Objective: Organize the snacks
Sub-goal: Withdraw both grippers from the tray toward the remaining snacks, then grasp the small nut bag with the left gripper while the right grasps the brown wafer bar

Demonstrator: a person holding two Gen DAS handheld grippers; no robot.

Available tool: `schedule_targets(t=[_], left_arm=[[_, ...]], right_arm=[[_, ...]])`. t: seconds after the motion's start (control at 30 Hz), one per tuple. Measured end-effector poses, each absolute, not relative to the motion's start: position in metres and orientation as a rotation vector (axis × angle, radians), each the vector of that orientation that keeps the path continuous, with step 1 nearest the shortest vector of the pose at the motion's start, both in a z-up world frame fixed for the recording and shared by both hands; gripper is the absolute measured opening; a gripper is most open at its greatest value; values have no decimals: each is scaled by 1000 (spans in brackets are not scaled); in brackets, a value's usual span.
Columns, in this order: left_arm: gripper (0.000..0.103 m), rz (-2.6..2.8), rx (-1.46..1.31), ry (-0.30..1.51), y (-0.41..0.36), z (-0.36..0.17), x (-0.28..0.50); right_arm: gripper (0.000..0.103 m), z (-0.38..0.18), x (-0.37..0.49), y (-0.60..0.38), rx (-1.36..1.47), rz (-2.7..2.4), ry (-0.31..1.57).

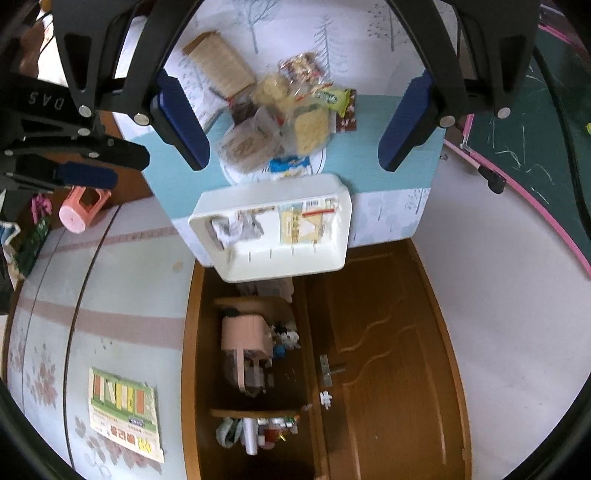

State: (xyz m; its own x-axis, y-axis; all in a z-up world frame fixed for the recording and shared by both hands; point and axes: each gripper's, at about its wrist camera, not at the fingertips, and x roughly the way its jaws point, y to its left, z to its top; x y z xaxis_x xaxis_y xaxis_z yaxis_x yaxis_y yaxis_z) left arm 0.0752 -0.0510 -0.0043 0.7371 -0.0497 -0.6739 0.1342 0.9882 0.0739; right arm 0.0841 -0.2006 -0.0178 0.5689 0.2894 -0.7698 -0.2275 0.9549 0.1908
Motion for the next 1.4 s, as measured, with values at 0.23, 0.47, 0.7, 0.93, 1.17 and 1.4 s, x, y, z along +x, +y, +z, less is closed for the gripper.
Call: schedule_targets(t=[0.23,0.47,0.7,0.93,1.17,1.4], left_arm=[[92,-175,94,892,-13,-64,76],[92,-196,-3,1104,19,-138,89],[92,-240,-49,1209,27,-189,110],[87,-257,-130,1324,25,-233,131],[75,-260,-235,1380,23,-257,149],[72,-260,-227,1391,12,-265,155]], right_arm=[[49,-81,76,-195,44,302,1031],[49,-167,74,-196,105,263,1215],[49,-217,79,-183,117,251,1318],[51,-241,85,-161,60,254,1342],[52,-246,94,-140,-66,237,1288],[60,-252,106,-132,-76,247,1345]])
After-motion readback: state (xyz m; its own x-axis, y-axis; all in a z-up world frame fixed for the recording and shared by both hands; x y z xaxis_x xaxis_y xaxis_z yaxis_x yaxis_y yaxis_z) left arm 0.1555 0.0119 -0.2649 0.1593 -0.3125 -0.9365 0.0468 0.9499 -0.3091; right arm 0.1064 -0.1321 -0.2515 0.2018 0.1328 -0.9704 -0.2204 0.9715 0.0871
